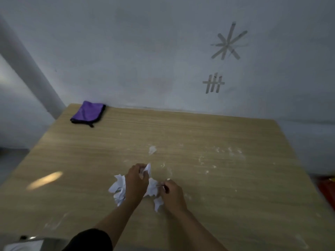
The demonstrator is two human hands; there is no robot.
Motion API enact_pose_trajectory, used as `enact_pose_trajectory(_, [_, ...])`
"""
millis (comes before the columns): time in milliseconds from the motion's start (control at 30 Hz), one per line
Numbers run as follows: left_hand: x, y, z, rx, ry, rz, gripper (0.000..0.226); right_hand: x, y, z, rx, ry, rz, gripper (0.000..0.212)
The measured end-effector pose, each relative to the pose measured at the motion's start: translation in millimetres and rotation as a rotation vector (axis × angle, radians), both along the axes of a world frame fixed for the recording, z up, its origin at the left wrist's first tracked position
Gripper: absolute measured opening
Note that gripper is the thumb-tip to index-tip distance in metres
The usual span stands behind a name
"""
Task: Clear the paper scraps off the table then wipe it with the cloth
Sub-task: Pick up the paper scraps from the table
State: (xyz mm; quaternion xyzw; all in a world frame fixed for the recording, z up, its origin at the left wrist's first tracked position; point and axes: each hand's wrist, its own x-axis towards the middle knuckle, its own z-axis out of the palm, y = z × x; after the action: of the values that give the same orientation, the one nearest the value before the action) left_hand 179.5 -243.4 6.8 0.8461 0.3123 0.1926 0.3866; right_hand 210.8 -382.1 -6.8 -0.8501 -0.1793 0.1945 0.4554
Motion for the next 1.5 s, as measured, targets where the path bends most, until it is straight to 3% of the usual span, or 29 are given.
enact_pose_trajectory(167, [-36.9,25.3,-2.2,0.145,0.050,-0.102,0.029,-28.0,34.3,0.0,0.004,-0.157,0.091,0.020])
enact_pose_trajectory(300, [-57.9,39.3,-25.5,0.223,0.054,-0.264,0.031,-39.4,39.6,-8.0,-0.071,-0.343,0.184,0.036])
enact_pose_trajectory(467, [-77.1,52.0,-32.7,0.093,0.008,-0.329,0.058,-42.8,29.5,-8.5,-0.102,-0.357,0.133,0.041])
enact_pose_trajectory(600, [-90.0,76.3,-48.5,0.180,0.146,-0.389,0.078,-39.0,14.8,-23.3,-0.087,-0.332,0.174,0.041])
enact_pose_trajectory(733, [-94.8,95.2,-61.1,0.235,0.259,-0.489,0.096,-38.3,6.4,-26.4,-0.144,-0.496,0.063,0.037])
enact_pose_trajectory(833, [-91.3,101.1,-61.5,0.260,0.337,-0.590,0.111,-36.0,6.7,-27.5,-0.207,-0.513,0.052,0.051])
enact_pose_trajectory(933, [-82.3,104.3,-61.1,0.228,0.350,-0.642,0.121,-31.4,15.6,-32.5,-0.229,-0.393,0.155,0.082])
enact_pose_trajectory(1000, [-74.6,103.9,-61.5,0.221,0.335,-0.660,0.120,-25.8,26.7,-31.1,-0.241,-0.311,0.246,0.099])
enact_pose_trajectory(1100, [-65.2,102.2,-69.8,0.300,0.320,-0.706,0.109,-14.7,46.5,-27.5,-0.316,-0.289,0.405,0.102])
enact_pose_trajectory(1267, [-61.2,97.8,-78.4,0.330,0.180,-0.708,0.070,-8.9,63.6,-39.1,-0.265,-0.345,0.514,0.082])
enact_pose_trajectory(1433, [-63.9,89.6,-84.0,0.239,0.107,-0.645,0.048,-17.2,65.6,-54.2,-0.143,-0.397,0.376,0.068])
enact_pose_trajectory(1500, [-65.0,86.0,-82.8,0.301,0.099,-0.602,0.041,-19.1,63.6,-59.7,-0.126,-0.480,0.317,0.054])
